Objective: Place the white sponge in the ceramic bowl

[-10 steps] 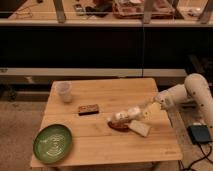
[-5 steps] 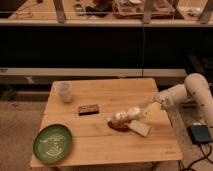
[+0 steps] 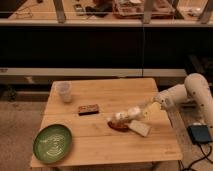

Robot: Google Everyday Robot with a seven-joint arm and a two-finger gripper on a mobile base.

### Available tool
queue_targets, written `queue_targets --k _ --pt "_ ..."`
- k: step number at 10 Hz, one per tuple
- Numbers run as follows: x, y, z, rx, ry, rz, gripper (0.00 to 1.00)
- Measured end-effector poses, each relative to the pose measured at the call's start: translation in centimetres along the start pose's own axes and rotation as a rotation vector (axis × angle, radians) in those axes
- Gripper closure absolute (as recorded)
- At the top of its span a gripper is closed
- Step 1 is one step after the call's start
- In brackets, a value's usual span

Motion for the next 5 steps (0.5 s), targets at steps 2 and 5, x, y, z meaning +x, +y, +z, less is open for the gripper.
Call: queue_targets --k 2,5 --pt "-0.01 0.01 0.01 0.0 0.0 0.0 0.2" --pt "-0.47 0.84 -0.11 -0.034 -0.001 0.007 0.2"
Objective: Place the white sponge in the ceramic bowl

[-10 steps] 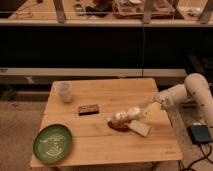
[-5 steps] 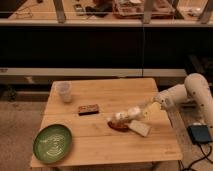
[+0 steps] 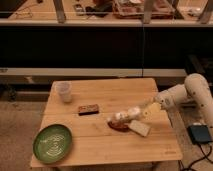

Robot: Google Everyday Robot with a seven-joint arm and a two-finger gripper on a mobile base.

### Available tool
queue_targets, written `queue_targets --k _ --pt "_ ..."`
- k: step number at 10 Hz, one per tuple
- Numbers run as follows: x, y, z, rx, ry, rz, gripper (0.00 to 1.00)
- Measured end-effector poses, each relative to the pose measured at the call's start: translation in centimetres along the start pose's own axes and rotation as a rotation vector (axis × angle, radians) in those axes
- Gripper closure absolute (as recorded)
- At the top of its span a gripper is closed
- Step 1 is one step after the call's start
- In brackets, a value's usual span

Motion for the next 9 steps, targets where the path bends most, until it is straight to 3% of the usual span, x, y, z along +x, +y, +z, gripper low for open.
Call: queue_targets --k 2,4,7,9 --pt "-1.6 2.2 -0.7 -0.105 0.01 -0.007 0.2" --pt "-3.9 4.9 -1.9 -0.262 0.029 -0.026 0.2" --pt "-7.0 6.9 -1.6 -0.422 0.063 -0.07 0.2" --pt "-8.6 6.8 0.4 -0.486 0.086 -0.125 0.2"
